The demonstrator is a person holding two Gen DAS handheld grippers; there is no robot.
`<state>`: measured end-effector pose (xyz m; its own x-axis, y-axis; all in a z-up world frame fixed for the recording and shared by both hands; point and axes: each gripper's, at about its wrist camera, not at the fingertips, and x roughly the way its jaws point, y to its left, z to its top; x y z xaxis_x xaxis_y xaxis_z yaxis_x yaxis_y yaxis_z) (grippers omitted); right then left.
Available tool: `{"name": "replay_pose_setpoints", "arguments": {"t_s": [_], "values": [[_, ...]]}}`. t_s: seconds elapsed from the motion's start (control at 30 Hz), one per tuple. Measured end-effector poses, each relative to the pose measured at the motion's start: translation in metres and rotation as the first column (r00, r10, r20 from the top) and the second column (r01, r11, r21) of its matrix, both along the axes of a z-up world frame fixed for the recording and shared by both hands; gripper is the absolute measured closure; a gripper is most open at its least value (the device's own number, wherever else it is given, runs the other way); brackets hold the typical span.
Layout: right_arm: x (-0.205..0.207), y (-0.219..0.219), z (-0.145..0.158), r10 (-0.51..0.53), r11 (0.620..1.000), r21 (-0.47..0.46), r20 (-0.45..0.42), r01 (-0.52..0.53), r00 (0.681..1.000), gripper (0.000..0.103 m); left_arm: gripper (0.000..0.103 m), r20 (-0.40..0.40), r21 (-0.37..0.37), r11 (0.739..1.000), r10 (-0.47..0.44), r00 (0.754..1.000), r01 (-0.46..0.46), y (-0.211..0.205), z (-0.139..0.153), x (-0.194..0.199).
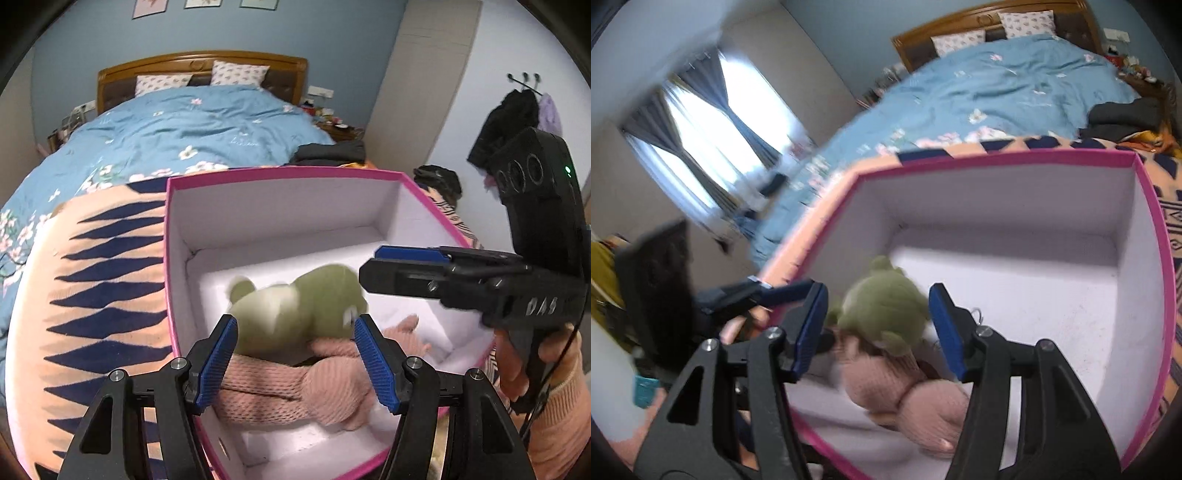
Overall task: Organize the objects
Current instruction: 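Lower the green plush into the pink box and open the right gripper, then return the right gripper to the pile and grasp the brown plush dog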
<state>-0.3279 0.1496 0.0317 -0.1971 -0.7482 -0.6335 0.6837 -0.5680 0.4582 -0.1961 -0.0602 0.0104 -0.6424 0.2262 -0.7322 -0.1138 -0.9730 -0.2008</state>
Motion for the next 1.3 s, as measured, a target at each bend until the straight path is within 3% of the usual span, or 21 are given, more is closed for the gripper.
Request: {"name": "replay_pose_setpoints", "arguments": {"t_s": [0.17, 0.33, 0.47, 0.67, 0.97, 1.1, 1.17, 1.3], "values": [[-0.001, 0.002, -0.010, -0.032, 0.999, 0.039, 0.009, 0.032, 0.999, 0.043, 0.036, -0.037, -0.023, 1.000, 0.002, 0.999, -0.003, 0.002, 0.005, 0.008], [0.006, 0.014, -0.005, -0.033, 0.999, 0.018, -0.006, 0.033, 0.999, 0.043, 0.033, -0.074, -0.006, 1.000, 0.001, 0.997, -0.001, 0.000, 0.009, 0.021], [0.011, 0.019, 0.003, -0.029, 1.000, 0.002, -0.025, 0.029, 0.999, 0.042, 0.023, -0.114, 0.011, 1.000, -0.002, 0.993, 0.003, -0.001, 0.017, 0.034], [0.031, 0.031, 0.017, -0.008, 0.999, -0.039, -0.053, 0.006, 0.999, 0.040, 0.022, -0.176, 0.019, 1.000, -0.013, 0.984, 0.016, 0.004, 0.030, 0.058], [0.092, 0.060, 0.039, 0.041, 0.995, -0.086, -0.189, -0.059, 0.981, 0.037, 0.019, -0.281, -0.010, 0.999, -0.036, 0.959, 0.035, 0.015, 0.047, 0.110], [0.125, 0.072, 0.034, 0.058, 0.995, -0.070, -0.247, -0.077, 0.967, 0.036, 0.017, -0.293, -0.017, 0.999, -0.038, 0.955, 0.034, 0.018, 0.041, 0.129], [0.140, 0.075, 0.027, 0.061, 0.996, -0.046, -0.271, -0.077, 0.961, 0.033, 0.007, -0.289, -0.039, 0.999, -0.017, 0.957, 0.006, 0.020, 0.032, 0.137], [0.166, 0.072, 0.003, 0.091, 0.996, 0.005, -0.274, -0.093, 0.957, 0.033, 0.007, -0.244, -0.043, 0.999, 0.004, 0.970, -0.015, 0.021, 0.009, 0.147]]}}
